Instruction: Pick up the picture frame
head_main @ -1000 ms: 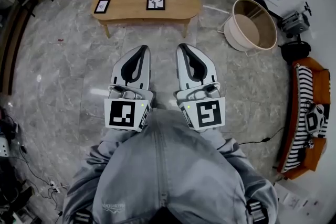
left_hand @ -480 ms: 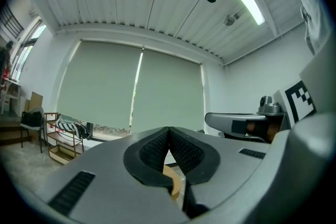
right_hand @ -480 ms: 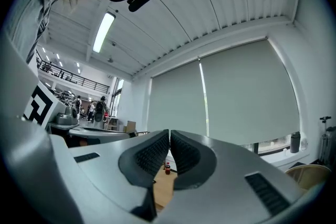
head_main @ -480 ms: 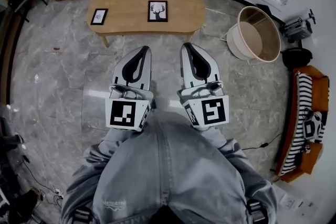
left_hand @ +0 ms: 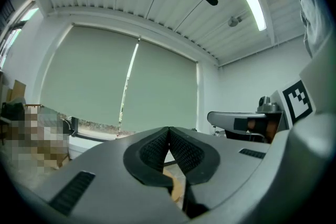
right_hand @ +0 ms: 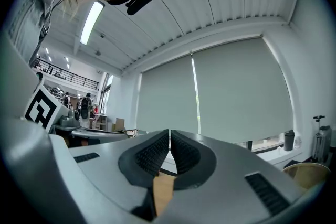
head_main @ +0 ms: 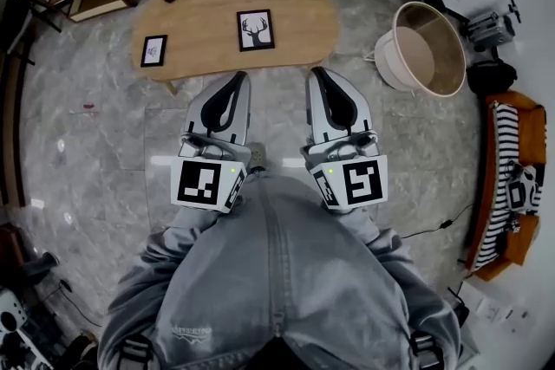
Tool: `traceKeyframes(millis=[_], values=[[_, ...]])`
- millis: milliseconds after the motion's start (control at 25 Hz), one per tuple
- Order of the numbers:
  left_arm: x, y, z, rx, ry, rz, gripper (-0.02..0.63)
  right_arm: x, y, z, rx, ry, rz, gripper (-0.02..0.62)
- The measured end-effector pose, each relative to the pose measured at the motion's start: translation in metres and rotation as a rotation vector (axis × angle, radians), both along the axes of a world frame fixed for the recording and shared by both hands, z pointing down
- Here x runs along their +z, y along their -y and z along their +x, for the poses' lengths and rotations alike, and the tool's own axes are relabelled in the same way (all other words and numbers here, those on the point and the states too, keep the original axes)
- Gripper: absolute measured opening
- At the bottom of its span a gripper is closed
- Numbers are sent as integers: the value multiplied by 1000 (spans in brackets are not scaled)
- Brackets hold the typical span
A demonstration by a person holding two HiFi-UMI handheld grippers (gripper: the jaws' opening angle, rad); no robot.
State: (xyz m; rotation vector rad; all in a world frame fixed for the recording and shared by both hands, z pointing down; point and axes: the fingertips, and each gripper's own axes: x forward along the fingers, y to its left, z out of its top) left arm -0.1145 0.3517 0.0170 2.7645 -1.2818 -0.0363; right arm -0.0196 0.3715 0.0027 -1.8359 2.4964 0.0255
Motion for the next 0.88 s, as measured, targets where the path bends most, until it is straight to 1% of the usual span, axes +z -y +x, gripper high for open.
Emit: traceKeyframes(millis=[120,440,680,880], values=[[7,17,-1,9,-1,-19,18,6,15,2,9,9,-17,34],[19,36,-7,20,-1,-49,17,11,34,0,21,9,-32,34],[21,50,-4,26,4,-41,18,15,51,4,21,27,-36,34],[21,72,-4,17,5,-22,18,11,77,-1,-6,27,-12,34]])
